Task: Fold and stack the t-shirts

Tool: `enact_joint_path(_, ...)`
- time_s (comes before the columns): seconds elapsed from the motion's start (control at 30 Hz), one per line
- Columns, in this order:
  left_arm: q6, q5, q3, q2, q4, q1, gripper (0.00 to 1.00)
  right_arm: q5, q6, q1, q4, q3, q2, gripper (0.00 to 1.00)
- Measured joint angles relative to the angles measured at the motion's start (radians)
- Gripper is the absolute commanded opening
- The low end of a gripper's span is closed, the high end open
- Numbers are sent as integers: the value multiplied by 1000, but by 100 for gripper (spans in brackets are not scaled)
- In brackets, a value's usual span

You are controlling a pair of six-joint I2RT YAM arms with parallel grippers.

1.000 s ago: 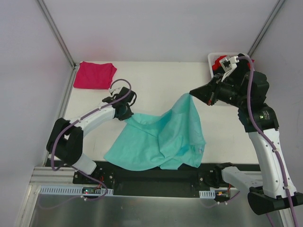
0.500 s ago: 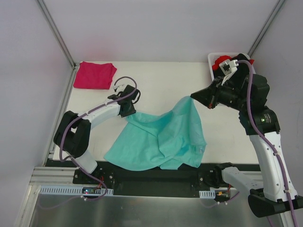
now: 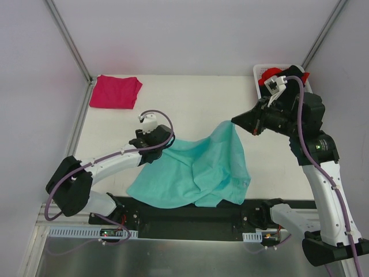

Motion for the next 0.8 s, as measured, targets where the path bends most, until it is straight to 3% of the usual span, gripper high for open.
enact_joint_path(0.23,-112,-19,-52,8,74,-5,57,-13,-2,0,-3,-4,-2,1)
enact_joint_path(0.53,-319,155,-139,10,289,56,58,-15,-13,0,-27,-6,-13,1)
enact_joint_path(0.8,-478,245,-271,-167,329,87,58,-19,-20,1,-43,-17,-15,1)
